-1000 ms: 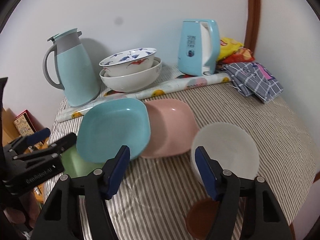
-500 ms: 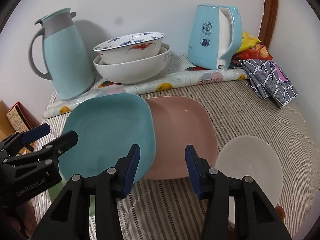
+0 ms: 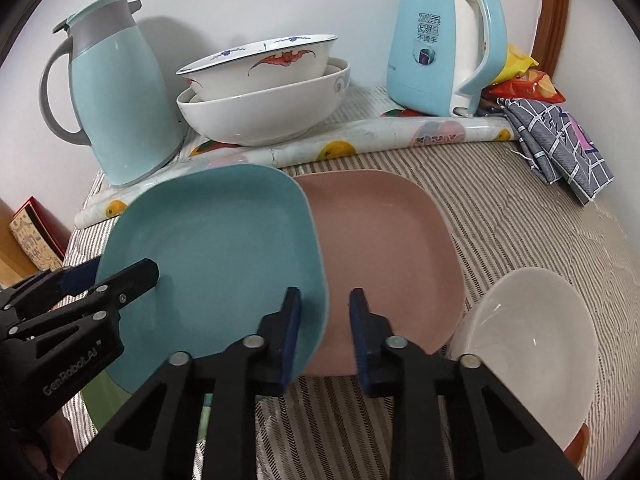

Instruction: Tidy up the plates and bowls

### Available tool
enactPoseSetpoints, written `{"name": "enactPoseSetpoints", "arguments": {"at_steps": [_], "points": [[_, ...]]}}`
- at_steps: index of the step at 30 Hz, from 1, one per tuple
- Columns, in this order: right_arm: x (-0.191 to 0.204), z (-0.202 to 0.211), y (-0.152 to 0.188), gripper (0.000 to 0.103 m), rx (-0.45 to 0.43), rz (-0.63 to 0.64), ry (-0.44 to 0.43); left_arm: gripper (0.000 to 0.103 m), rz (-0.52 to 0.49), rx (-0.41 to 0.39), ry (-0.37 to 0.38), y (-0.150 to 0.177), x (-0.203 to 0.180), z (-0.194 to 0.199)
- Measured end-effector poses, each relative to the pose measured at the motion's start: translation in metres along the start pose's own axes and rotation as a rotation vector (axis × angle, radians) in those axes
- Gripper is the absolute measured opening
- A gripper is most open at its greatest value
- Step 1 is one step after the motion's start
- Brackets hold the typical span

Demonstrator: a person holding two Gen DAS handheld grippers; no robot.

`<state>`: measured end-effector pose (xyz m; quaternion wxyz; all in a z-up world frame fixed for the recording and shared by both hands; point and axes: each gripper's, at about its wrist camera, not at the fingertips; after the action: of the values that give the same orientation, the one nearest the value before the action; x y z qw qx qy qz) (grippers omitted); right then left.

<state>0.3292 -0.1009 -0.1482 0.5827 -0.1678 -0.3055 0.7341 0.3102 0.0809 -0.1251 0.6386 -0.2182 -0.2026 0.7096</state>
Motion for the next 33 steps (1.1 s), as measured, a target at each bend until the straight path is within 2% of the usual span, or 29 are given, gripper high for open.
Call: {"name": "enactPoseSetpoints", "arguments": {"at_steps": [2,7,20,33], "points": [[0.001,0.001,0.000,0.016,-0.008,0.000,-0.003,0.018,0.003,-0.002,0.004,0.000,-0.001,0.000],[0.001,0.002,0.000,0.012,-0.012,-0.004,0.005,0.015,0.012,-0.003,0.002,-0.001,-0.001,0.001],[0.010,0.027,0.005,0.012,-0.050,-0.006,-0.005,0.014,0.028,-0.033,-0.006,0.009,0.007,0.033],[0.032,0.047,0.024,0.012,-0.065,0.010,-0.038,0.014,0.064,-0.038,-0.035,0.038,0.024,0.063]]}}
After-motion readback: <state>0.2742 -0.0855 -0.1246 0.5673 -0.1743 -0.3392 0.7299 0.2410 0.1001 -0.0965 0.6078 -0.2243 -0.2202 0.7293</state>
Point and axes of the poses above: each gripper's, at about its wrist camera, not at the fingertips, and z roughly against the way its jaws point, x to its left, y to its underside, and after that the axes turned 5 degrees about -z, right-handed
